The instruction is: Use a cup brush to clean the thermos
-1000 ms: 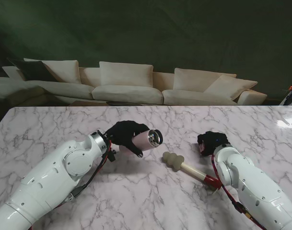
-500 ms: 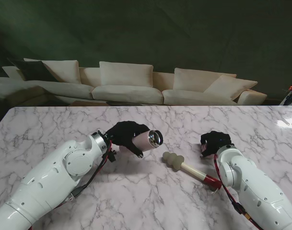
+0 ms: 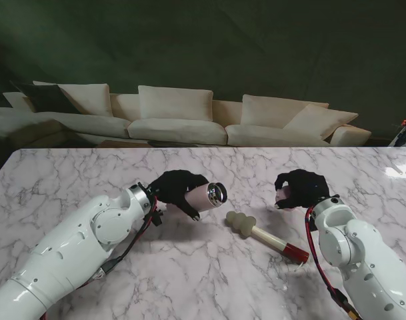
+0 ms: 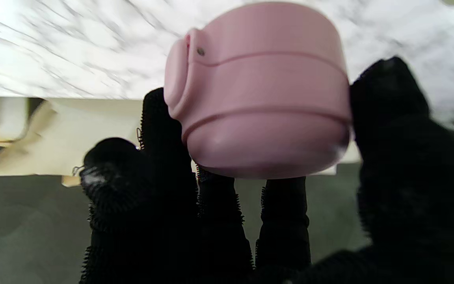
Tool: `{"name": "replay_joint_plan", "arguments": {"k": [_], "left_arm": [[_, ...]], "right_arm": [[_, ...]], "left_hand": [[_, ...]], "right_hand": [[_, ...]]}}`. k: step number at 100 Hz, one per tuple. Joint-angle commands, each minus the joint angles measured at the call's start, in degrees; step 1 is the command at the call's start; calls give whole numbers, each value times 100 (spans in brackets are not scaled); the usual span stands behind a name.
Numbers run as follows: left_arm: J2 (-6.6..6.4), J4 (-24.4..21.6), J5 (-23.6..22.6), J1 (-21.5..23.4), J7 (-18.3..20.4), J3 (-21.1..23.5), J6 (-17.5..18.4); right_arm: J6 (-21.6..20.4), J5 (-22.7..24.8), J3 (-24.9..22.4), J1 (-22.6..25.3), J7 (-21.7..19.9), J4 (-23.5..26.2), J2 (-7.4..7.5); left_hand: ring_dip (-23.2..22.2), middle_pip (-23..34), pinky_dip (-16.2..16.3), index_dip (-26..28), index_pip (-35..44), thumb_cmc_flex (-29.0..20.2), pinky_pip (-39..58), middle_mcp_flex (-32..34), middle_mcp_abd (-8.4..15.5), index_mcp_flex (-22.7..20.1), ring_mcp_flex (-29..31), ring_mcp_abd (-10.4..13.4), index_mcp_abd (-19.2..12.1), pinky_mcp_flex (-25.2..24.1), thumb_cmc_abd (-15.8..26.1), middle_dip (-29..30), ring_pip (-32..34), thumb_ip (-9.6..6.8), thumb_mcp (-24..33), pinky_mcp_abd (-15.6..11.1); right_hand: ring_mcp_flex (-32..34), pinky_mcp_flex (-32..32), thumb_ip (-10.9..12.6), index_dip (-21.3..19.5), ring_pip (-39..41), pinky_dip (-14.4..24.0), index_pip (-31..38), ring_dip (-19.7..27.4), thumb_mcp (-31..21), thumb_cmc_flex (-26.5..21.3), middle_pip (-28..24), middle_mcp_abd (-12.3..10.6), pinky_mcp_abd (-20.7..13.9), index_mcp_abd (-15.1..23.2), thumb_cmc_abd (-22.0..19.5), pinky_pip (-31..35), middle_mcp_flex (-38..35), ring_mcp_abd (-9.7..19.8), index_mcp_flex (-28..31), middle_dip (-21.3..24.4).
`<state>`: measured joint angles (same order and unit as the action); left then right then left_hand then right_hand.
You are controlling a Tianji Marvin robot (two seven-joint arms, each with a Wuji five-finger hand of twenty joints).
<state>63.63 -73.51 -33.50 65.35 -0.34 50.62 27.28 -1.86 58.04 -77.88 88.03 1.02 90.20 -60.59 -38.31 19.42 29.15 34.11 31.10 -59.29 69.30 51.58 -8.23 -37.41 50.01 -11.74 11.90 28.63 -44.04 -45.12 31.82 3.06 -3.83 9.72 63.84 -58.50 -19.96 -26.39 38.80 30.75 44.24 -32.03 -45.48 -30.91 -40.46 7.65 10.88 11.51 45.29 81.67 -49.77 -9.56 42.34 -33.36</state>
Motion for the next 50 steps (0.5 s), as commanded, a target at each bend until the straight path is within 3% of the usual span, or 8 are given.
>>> {"name": "replay_joint_plan", "arguments": {"k": [1,20,50], "left_arm": [[37,-16,14,-40,28,-11,14],[61,-23,21,-71,-42,-42,50],[129,65,-61,-98,-364,-80,193]], "right_arm": [[-172,35,-56,119,130,375,-38],[-649,-592,-264,501,300,1190,-149],[-606,-1765,-33,815,578,1868,-341]], "left_hand": [[-359,433,135,362,1033,-1231,317,130,516,-597,410,240,-1025,-27,2787,-156,1315,-402,3017,-486],[-356,433,134,362,1037,-1218,317,120,525,-583,405,248,-1033,-31,2792,-153,1313,-409,3023,-488],[-346,444,127,368,1053,-1222,304,94,529,-553,397,271,-1034,-35,2812,-159,1300,-404,3012,-507]], "right_hand": [[676,-112,451,-732,897,84,1234,-422,-2608,-1901,-565,-900,-768,407,-701,137,-752,988,973,-453],[651,-96,448,-739,875,86,1219,-423,-2596,-1904,-539,-901,-773,413,-724,121,-727,1003,957,-457],[633,-68,448,-747,842,84,1187,-418,-2595,-1921,-522,-850,-756,369,-758,86,-694,993,920,-461]]}}
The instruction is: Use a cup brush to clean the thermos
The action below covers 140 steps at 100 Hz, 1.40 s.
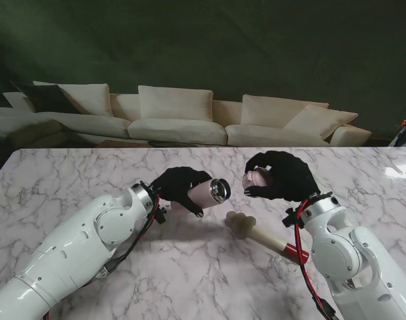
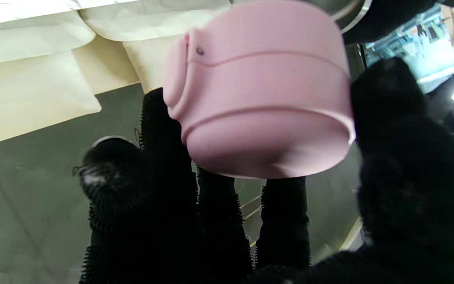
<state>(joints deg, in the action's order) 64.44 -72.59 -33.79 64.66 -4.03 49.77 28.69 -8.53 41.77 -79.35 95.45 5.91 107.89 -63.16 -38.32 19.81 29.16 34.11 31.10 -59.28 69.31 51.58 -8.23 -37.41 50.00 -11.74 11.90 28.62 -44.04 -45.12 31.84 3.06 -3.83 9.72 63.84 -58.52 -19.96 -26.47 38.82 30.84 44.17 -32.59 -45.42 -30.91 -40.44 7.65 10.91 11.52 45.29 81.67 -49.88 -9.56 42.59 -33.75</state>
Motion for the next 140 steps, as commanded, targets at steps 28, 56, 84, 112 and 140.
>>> {"name": "replay_joint_plan", "arguments": {"k": [28,56,84,112,140], "left_arm": [[60,-171,-44,34,-62,71,96],[65,-163,43,12,-3,28,77],[51,-202,51,18,54,43,76],[59,-133,54,-41,54,-15,59],[62,-100,56,-50,55,-32,14]], "right_arm": [[347,-524,558,56,355,48,-182],[553,-649,843,-167,526,-238,-238],[627,-702,919,-333,628,-404,-272],[632,-755,963,-359,551,-407,-263],[632,-772,1016,-339,381,-376,-231]], "left_hand": [[-344,410,123,365,1061,-1237,300,83,534,-537,381,278,-1033,-34,2818,-156,1294,-402,2989,-512],[-337,409,117,361,1066,-1244,290,86,542,-544,382,278,-1042,-38,2821,-150,1285,-408,2975,-518],[-337,409,116,354,1064,-1240,290,93,540,-552,386,274,-1039,-37,2815,-149,1288,-410,2972,-511],[-340,410,114,355,1065,-1246,289,85,538,-548,389,269,-1035,-32,2817,-152,1293,-408,2974,-520],[-342,410,115,354,1062,-1252,292,91,528,-548,388,268,-1029,-27,2814,-150,1296,-406,2969,-519]], "right_hand": [[581,-31,441,-747,810,72,1156,-356,-2594,-1938,-508,-812,-725,330,-804,49,-627,978,854,-421],[554,-11,434,-781,799,70,1137,-353,-2588,-1956,-516,-806,-689,310,-855,23,-601,972,843,-422],[550,-7,430,-829,800,74,1137,-354,-2577,-1970,-531,-797,-685,302,-891,18,-591,977,835,-421],[539,-3,428,-868,816,77,1120,-361,-2579,-1982,-541,-778,-680,286,-900,14,-585,962,835,-418],[530,4,421,-877,850,92,1066,-374,-2570,-1984,-525,-724,-657,239,-929,34,-570,933,849,-414]]}}
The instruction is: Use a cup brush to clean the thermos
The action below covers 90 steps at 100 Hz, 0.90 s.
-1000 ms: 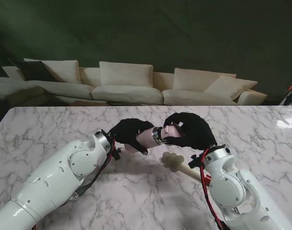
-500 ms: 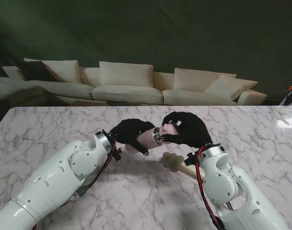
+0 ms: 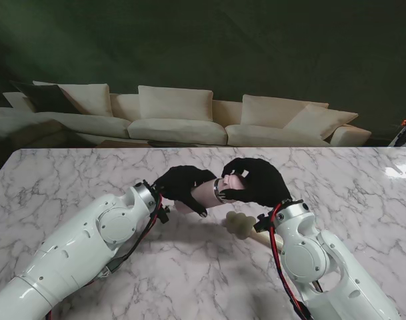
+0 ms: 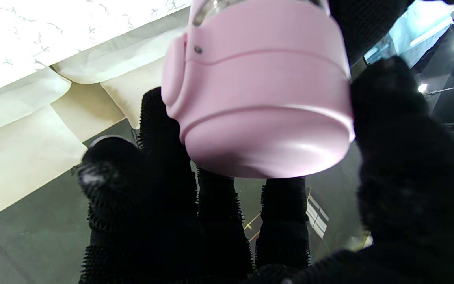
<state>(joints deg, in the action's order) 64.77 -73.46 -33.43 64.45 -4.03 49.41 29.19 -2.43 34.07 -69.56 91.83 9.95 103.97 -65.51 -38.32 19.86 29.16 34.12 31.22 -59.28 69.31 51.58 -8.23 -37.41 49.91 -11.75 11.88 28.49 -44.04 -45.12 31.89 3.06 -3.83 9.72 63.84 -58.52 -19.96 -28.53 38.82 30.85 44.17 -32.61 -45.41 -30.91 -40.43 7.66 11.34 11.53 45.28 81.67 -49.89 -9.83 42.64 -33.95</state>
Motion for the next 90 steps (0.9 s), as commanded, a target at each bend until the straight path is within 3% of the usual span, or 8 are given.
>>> {"name": "replay_joint_plan", "arguments": {"k": [1,48,90], "left_arm": [[30,-13,21,-28,54,5,-37],[31,-43,-57,26,-45,83,-26],[31,-35,-11,10,6,40,-38]], "right_arm": [[23,-4,41,20,-24,14,4],[257,-203,214,32,-34,-31,-25],[-382,-15,241,-28,-62,-260,28]], "left_hand": [[-342,405,114,353,1051,-1255,292,91,522,-549,398,267,-1027,-14,2813,-150,1292,-406,2969,-520],[-344,408,116,355,1053,-1262,300,94,516,-549,411,275,-1024,-5,2809,-151,1302,-405,2966,-518],[-345,408,115,351,1048,-1257,304,98,512,-557,415,269,-1021,0,2815,-148,1305,-403,2970,-517]], "right_hand": [[523,5,421,-671,848,91,1063,-371,-2570,-1984,-525,-726,-700,237,-930,34,-569,957,843,-394],[334,99,428,-598,800,35,977,-281,-2505,-2029,-789,-409,-580,133,-1056,-35,10,936,667,-560],[-335,1120,367,-783,691,165,1067,-261,-2842,-2111,-833,-992,-553,577,-1027,-283,424,1062,668,-553]]}}
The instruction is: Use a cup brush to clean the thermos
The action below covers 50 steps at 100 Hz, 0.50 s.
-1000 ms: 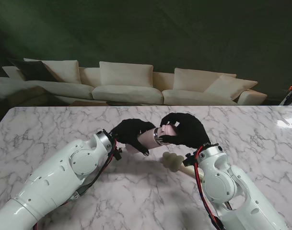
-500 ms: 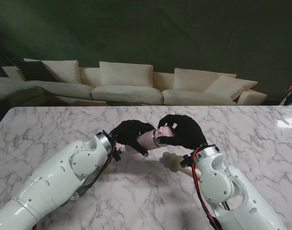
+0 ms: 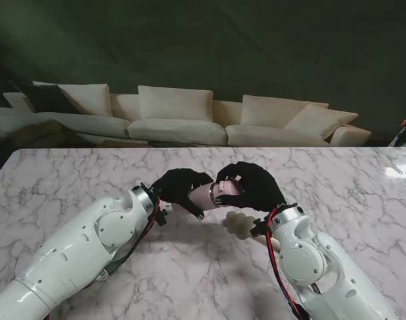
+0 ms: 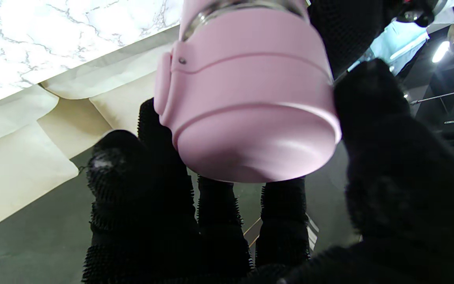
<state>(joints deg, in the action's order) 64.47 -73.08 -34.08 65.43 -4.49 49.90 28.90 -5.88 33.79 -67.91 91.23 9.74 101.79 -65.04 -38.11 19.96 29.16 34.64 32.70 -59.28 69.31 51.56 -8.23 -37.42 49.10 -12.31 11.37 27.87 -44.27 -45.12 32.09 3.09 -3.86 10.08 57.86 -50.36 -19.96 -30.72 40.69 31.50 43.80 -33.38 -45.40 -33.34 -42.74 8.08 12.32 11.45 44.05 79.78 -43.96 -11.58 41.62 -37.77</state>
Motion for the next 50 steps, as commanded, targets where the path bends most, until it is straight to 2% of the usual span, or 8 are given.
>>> {"name": "replay_joint_plan", "arguments": {"k": [1,22,41,50], "left_arm": [[61,-73,56,-89,54,-11,-8],[61,-68,54,-95,49,-10,22],[64,-114,56,-71,28,25,58],[63,-133,67,-68,36,32,76]], "right_arm": [[-46,12,76,30,-41,-47,-19],[-370,31,28,-7,-6,-140,-12],[-713,-40,-22,-35,-199,-204,31],[-823,98,1,-92,-192,-283,49]], "left_hand": [[-366,398,116,299,901,-1261,305,100,510,-558,499,328,-968,62,2832,-148,1285,-407,2974,-552],[-368,399,117,303,904,-1258,311,102,512,-561,508,328,-971,71,2832,-150,1291,-405,2976,-555],[-369,399,117,303,904,-1261,313,98,521,-554,503,333,-972,74,2837,-151,1290,-401,2975,-557],[-370,403,118,302,903,-1260,314,104,509,-557,511,325,-966,74,2834,-153,1295,-399,2973,-555]], "right_hand": [[260,306,368,-566,497,102,1106,-184,-2849,-1866,-592,-1050,-653,587,-906,-94,-174,1237,778,-163],[235,364,405,-582,392,119,1145,-225,-2996,-1854,-496,-1295,-695,670,-932,-129,-299,1272,992,-89],[218,394,430,-577,347,144,1134,-286,-3064,-1833,-432,-1385,-723,686,-954,-137,-392,1281,1091,-51],[214,421,431,-574,331,155,1123,-302,-3057,-1827,-412,-1405,-736,683,-967,-140,-408,1282,1099,-48]]}}
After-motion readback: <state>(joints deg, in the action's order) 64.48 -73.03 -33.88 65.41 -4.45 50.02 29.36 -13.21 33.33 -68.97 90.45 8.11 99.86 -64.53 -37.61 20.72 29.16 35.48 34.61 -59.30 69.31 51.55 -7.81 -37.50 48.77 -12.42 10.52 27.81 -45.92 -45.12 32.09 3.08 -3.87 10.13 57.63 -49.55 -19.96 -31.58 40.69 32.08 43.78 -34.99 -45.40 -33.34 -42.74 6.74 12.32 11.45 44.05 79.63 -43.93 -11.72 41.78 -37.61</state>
